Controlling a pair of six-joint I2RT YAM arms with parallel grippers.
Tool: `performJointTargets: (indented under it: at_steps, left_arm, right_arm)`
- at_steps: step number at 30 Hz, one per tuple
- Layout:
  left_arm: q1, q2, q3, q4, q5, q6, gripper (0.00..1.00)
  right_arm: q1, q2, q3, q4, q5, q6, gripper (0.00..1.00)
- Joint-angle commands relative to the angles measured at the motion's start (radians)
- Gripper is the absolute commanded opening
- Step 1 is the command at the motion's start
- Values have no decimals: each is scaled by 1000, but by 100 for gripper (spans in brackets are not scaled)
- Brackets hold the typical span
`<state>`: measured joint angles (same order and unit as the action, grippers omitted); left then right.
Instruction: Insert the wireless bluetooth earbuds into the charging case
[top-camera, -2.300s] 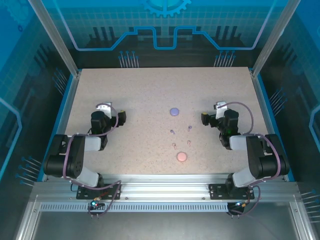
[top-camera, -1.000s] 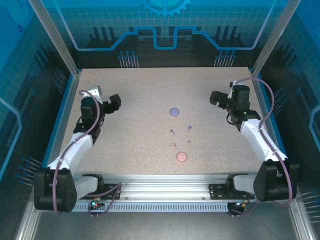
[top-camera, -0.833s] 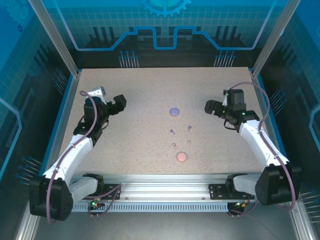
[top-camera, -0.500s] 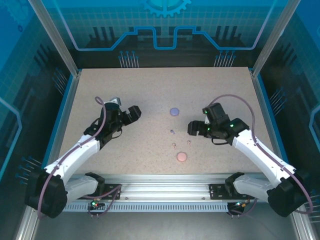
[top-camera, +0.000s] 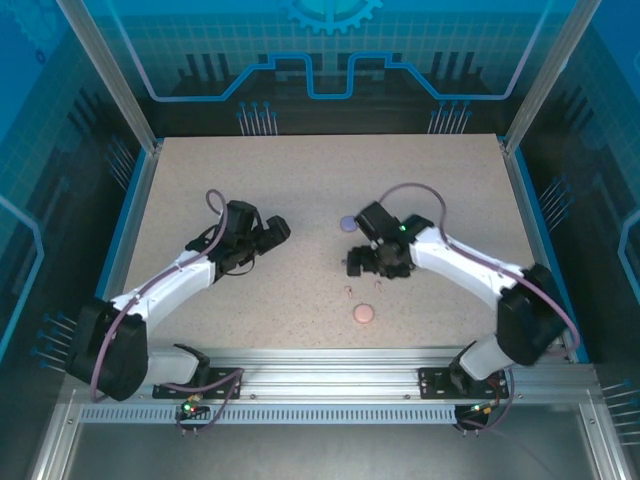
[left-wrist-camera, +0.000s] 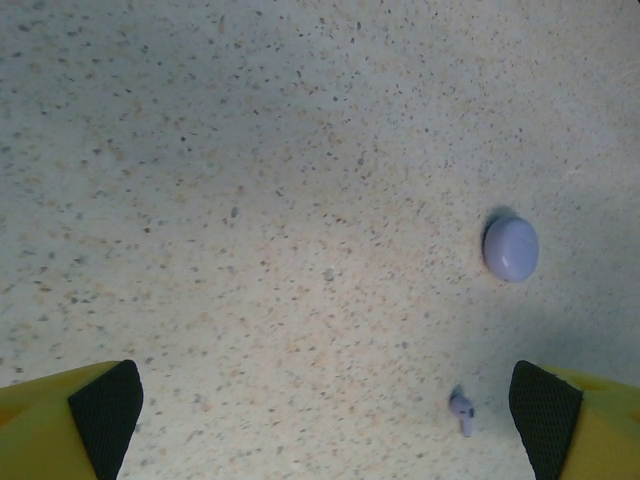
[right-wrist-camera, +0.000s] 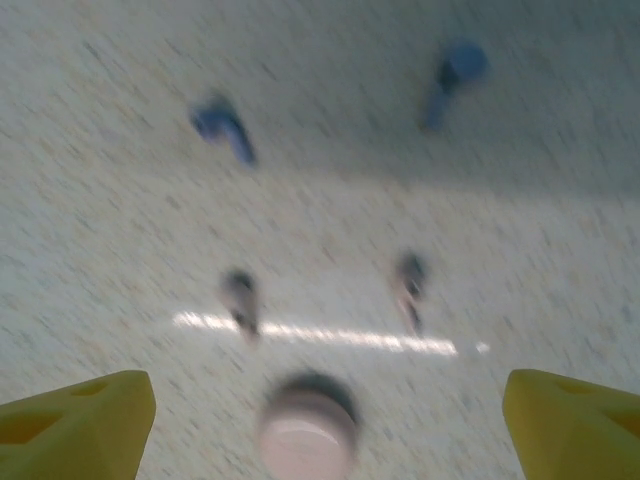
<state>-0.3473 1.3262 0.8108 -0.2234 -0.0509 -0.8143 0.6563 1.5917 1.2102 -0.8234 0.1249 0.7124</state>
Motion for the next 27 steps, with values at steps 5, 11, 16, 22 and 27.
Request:
performJointTargets:
  at_steps: [5, 11, 16, 22, 27]
  left_arm:
    - [85, 144, 128, -44, 86, -117, 99]
    - [108, 184, 153, -10, 78, -153, 99]
    - [116, 208, 163, 0, 97, -163, 99]
    - [116, 221, 169, 10, 110, -160, 99]
    - [116, 232, 174, 16, 124, -162, 99]
  right_arm:
    - [-99, 391, 478, -137, -43, -105, 90]
    - [-161, 615, 733, -206, -72, -65, 86]
    - [-175, 759, 903, -274, -63, -65, 83]
    - [-182, 822, 969, -297, -62, -65, 81]
    - [-179, 850, 974, -298, -77, -99, 81]
